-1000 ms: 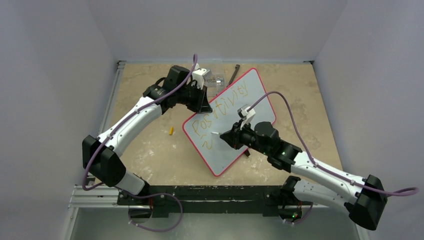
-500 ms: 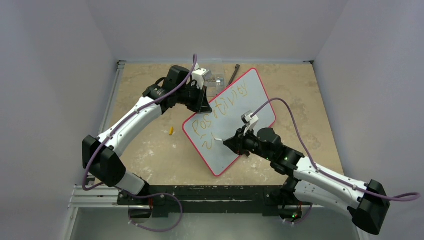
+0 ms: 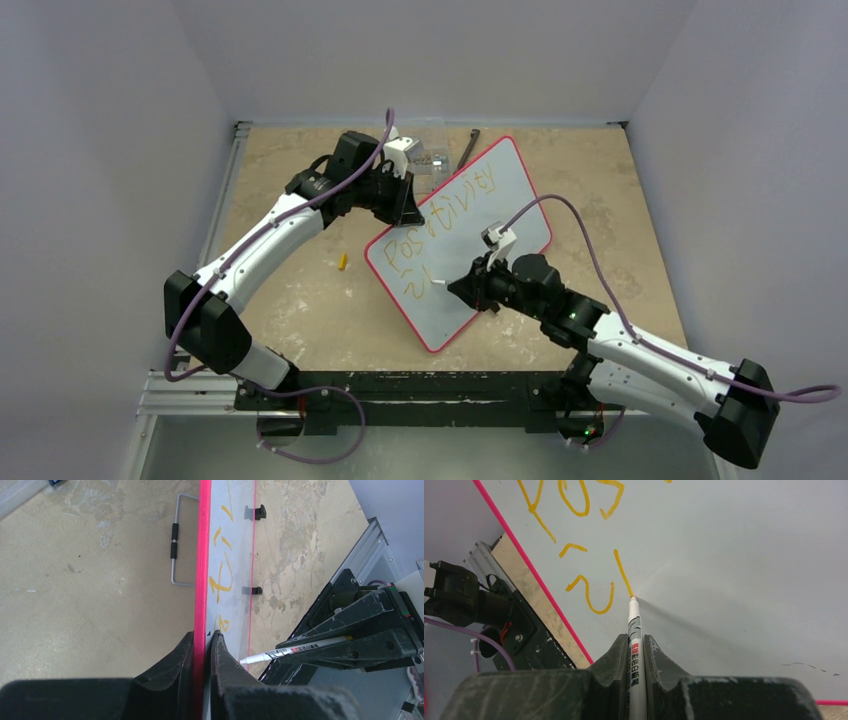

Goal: Write a sentence on the whiteboard

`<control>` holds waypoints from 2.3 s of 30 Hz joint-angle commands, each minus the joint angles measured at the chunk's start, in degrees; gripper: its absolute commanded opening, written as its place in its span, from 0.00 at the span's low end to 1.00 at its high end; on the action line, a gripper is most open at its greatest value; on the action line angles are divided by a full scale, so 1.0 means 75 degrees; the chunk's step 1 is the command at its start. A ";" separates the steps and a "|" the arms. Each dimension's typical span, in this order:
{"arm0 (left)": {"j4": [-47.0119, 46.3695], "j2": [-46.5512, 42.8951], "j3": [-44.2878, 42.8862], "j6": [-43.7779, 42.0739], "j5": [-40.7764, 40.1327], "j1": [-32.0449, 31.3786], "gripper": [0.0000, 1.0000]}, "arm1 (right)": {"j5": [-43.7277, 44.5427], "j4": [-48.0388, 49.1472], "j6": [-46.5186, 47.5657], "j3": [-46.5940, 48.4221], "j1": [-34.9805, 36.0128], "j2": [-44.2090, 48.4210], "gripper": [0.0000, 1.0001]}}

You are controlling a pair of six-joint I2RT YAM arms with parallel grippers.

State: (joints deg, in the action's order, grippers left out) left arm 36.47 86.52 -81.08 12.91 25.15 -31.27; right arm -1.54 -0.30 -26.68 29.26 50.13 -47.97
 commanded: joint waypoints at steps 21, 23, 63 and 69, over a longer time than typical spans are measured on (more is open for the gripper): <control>0.0762 -0.0139 0.0158 -0.0455 -0.1148 0.0023 0.00 | 0.1021 -0.0129 0.0374 0.1376 -0.0028 -0.0983 0.00; 0.0762 -0.0144 0.0167 -0.0455 -0.1150 0.0021 0.00 | 0.1136 -0.0135 0.0354 0.1424 -0.0029 -0.1019 0.00; 0.0760 -0.0262 0.0193 -0.0479 -0.1276 0.0030 0.00 | 0.1213 -0.1241 -0.0123 0.0512 -0.0039 0.0022 0.00; 0.0761 -0.0238 0.0193 -0.0479 -0.1258 0.0032 0.00 | 0.1305 -0.1509 -0.0123 0.0900 -0.0037 0.0303 0.00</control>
State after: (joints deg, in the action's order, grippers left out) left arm 36.62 85.82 -80.75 12.95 24.93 -31.31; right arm 6.59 -9.61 -27.40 33.30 50.17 -47.51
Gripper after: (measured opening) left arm 0.098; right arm 0.090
